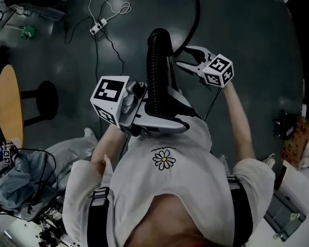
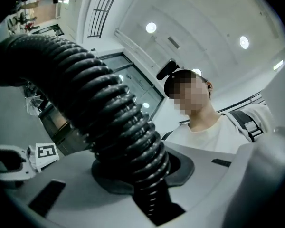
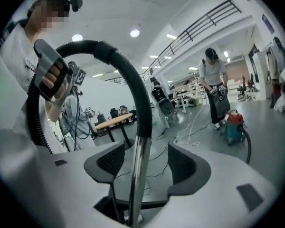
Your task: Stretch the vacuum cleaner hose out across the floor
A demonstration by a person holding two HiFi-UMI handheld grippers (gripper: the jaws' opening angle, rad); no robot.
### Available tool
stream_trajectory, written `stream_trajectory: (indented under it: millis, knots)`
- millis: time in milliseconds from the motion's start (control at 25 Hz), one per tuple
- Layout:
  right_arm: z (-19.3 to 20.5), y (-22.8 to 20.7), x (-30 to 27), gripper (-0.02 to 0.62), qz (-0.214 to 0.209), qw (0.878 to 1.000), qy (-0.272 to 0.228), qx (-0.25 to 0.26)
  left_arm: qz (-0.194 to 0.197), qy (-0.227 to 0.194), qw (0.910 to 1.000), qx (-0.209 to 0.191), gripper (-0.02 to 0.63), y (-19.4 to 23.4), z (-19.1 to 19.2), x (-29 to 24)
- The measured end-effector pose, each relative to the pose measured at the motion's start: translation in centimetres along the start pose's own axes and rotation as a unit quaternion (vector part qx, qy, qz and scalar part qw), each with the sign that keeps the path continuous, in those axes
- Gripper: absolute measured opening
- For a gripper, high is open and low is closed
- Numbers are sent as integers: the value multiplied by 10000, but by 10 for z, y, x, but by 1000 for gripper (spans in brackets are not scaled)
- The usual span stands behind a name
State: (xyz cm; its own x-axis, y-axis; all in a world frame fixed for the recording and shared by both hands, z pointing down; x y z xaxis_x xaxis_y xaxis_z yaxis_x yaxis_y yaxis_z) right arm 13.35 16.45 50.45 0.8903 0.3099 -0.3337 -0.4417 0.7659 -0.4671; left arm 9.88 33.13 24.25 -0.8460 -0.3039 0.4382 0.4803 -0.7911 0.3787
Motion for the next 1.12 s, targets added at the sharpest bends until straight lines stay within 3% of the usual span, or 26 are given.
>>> stream_trajectory:
  millis: [120, 280, 440, 600, 720, 800, 880, 1000, 1120]
  knots:
    - [42, 27, -16, 279, 17, 9990, 385, -241, -93, -35, 9999, -90, 109, -30, 10, 10]
    - [76, 63, -55, 279, 265, 9979, 483, -347, -119, -8, 9996, -269, 109, -83, 30, 28]
    - [102, 93, -105, 279, 677, 9959, 605, 42, 43, -50, 9987, -512, 109, -141, 43, 43]
    - [115, 99, -142, 279, 1213, 9912, 485, 220, 37, 270, 9967, -762, 109, -184, 63, 35]
    - [131, 115, -167, 279, 1106, 9913, 647, 317, -39, 418, 9960, -788, 108, -207, 77, 27]
    - [143, 127, -172, 273, 1050, 9865, 1065, 672, -405, 410, 9961, -661, 109, -207, 84, 32]
    - [150, 136, -166, 158, 1151, 9769, 1483, 1024, -1073, 480, 9906, -695, 109, -203, 93, 49]
    - [143, 128, -133, 156, 1647, 9653, 1521, 1343, -2275, 716, 9641, -1169, 109, -203, 113, 82]
    - [117, 93, -76, 158, 2598, 9429, 1332, 1600, -3556, 152, 9288, -1030, 109, -195, 117, 126]
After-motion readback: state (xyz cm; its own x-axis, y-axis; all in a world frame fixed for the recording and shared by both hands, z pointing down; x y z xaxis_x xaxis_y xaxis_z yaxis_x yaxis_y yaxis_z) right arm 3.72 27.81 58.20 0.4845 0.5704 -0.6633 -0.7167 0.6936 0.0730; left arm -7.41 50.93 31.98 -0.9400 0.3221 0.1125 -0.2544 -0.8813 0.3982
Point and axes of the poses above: the fingertips, and each gripper's own axes: x backward along the fingers, y to its left, z out of its underside, the point moved 2 cm from there along x, backward along the fingers, and after that the axes turned 11 degrees about -x, right-handed, at the moved point
